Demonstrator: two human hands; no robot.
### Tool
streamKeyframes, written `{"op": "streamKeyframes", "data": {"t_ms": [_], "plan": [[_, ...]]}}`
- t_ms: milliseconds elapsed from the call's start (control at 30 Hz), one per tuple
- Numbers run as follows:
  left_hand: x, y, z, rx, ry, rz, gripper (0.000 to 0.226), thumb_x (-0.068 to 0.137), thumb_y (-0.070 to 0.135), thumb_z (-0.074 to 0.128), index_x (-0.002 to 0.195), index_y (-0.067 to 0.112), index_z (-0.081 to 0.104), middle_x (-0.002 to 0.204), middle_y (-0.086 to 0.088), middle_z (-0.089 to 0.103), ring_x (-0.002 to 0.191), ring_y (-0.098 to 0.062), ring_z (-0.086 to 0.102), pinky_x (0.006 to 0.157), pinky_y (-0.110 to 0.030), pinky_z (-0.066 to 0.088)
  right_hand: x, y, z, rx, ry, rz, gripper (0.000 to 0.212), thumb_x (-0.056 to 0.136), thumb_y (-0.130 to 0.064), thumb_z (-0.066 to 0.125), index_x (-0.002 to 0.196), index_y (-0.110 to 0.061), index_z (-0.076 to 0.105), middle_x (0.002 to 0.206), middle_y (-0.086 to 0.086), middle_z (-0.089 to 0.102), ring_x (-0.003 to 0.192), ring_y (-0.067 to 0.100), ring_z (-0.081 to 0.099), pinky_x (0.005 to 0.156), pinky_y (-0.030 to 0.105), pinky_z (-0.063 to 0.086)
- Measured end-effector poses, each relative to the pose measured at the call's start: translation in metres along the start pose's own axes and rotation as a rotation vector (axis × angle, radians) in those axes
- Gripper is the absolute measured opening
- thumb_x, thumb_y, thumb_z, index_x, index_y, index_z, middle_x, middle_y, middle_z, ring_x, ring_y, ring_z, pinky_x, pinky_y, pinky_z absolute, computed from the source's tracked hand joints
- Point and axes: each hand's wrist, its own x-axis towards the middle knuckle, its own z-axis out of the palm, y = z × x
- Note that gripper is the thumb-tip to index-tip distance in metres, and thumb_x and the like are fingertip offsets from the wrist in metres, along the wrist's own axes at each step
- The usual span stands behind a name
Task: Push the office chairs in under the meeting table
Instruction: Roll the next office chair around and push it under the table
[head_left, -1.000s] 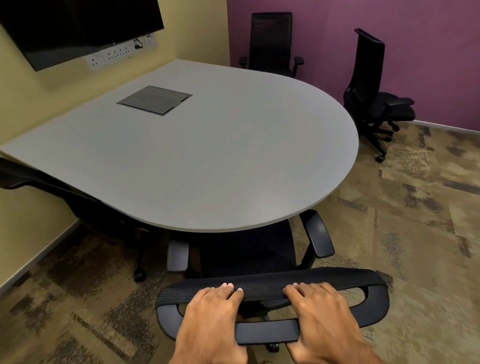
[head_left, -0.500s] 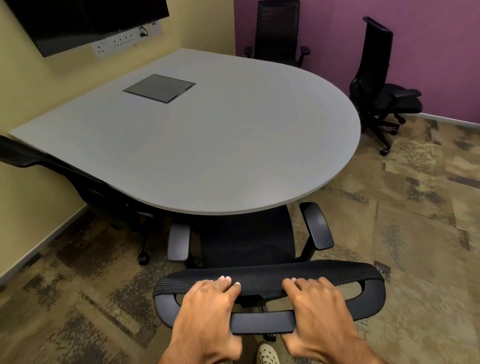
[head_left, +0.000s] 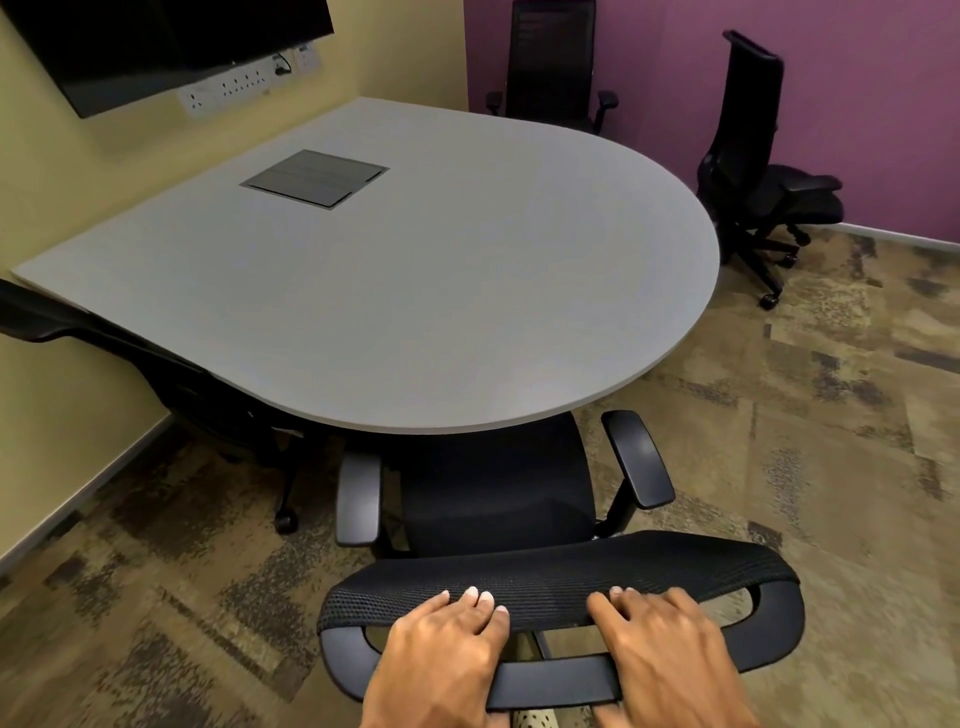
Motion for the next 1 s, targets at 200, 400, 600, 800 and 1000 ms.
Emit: {"op": "streamKeyframes", "data": {"t_ms": [200,400,600,800,1000], "plan": [[0.006,0.007,0.003,0.015,-0.044,0.090,0.060,0.059,0.057,0.042,0.092,0.024,0.079,0.096,0.008,0.075,0.094,-0.005,0.069,0.077,-0.022,0.057,-0.004,0.008,-0.002,-0.044,0.059,0.006,0.044,0.040,-0.054,0.040,0.065,-0.024,0.058,0.054,0.008,0.059,0.044,0.020,0.059,0.047,0.032,0.044],[0.017,0.020,0.003,0.004,-0.085,0.128,0.051,0.067,0.054,0.046,0.093,0.024,0.079,0.097,0.008,0.075,0.095,-0.005,0.069,0.077,-0.024,0.057,-0.014,0.024,0.004,-0.052,-0.005,0.101,0.049,0.033,-0.060,0.058,0.065,-0.024,0.055,0.062,0.011,0.065,0.055,0.023,0.068,0.059,0.036,0.033],[0.035,0.034,0.003,-0.048,-0.111,0.067,0.058,0.060,0.055,0.049,0.099,0.023,0.078,0.103,0.007,0.074,0.099,-0.006,0.068,0.081,-0.025,0.057,-0.017,0.045,-0.005,-0.027,-0.045,0.137,0.058,0.030,-0.058,0.061,0.075,-0.021,0.061,0.081,0.012,0.072,0.068,0.026,0.071,0.067,0.041,0.025],[0.050,0.052,0.001,-0.019,-0.150,-0.097,0.078,0.020,0.061,0.065,0.093,0.037,0.077,0.098,0.013,0.074,0.088,-0.009,0.071,0.067,-0.020,0.056,-0.018,0.062,-0.013,-0.011,-0.030,0.072,0.058,0.039,-0.059,0.060,0.084,-0.023,0.065,0.090,0.009,0.073,0.078,0.027,0.071,0.063,0.040,0.053],[0.063,0.067,0.005,0.022,-0.248,-0.160,0.084,0.014,0.056,0.072,0.095,0.035,0.078,0.100,0.008,0.074,0.089,-0.016,0.072,0.058,-0.021,0.056,-0.017,0.087,-0.021,-0.005,-0.003,0.009,0.058,0.041,-0.058,0.060,0.085,-0.022,0.068,0.092,0.007,0.073,0.078,0.026,0.070,0.068,0.036,0.056]]}}
